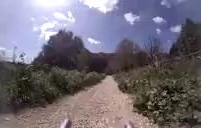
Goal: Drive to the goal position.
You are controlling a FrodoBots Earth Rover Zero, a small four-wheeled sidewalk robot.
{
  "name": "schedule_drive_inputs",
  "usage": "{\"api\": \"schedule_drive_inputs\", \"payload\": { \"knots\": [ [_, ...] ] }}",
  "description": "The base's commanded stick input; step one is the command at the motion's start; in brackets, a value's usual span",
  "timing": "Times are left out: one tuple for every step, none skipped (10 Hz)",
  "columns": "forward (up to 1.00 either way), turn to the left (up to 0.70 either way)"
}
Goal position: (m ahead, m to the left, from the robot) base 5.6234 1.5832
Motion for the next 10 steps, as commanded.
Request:
{"api": "schedule_drive_inputs", "payload": {
  "knots": [
    [0.82,-0.09],
    [0.81,-0.24],
    [0.8,-0.27],
    [0.8,-0.15],
    [0.8,-0.03],
    [0.8,0.0],
    [0.8,-0.25],
    [0.8,0.0],
    [0.8,0.0],
    [0.8,0.0]
  ]
}}
